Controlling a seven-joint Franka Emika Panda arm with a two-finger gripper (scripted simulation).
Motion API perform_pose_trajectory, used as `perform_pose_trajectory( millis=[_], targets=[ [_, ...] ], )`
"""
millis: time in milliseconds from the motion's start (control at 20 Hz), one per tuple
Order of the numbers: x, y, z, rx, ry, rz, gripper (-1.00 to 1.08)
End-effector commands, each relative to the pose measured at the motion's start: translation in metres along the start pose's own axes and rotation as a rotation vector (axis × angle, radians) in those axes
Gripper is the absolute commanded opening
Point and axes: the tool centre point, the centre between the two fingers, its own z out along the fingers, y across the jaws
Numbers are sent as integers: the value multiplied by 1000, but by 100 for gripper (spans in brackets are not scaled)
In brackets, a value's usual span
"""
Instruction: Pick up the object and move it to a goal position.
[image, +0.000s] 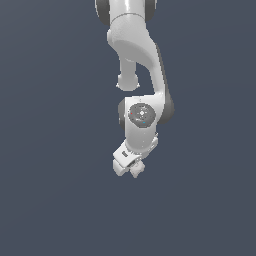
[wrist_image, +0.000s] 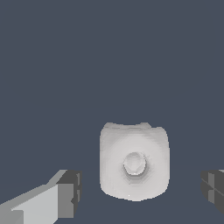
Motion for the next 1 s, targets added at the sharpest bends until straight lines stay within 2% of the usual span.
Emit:
perform_pose_trajectory(
  millis=[0, 550, 850, 900, 950],
  targets=[
    [0, 0, 0, 0, 0, 0, 100],
    [-1, -1, 45, -1, 1, -5, 100],
    [1, 0, 50, -1, 1, -5, 100],
    [1, 0, 50, -1, 1, -5, -100],
    [1, 0, 50, -1, 1, -5, -100]
  ],
)
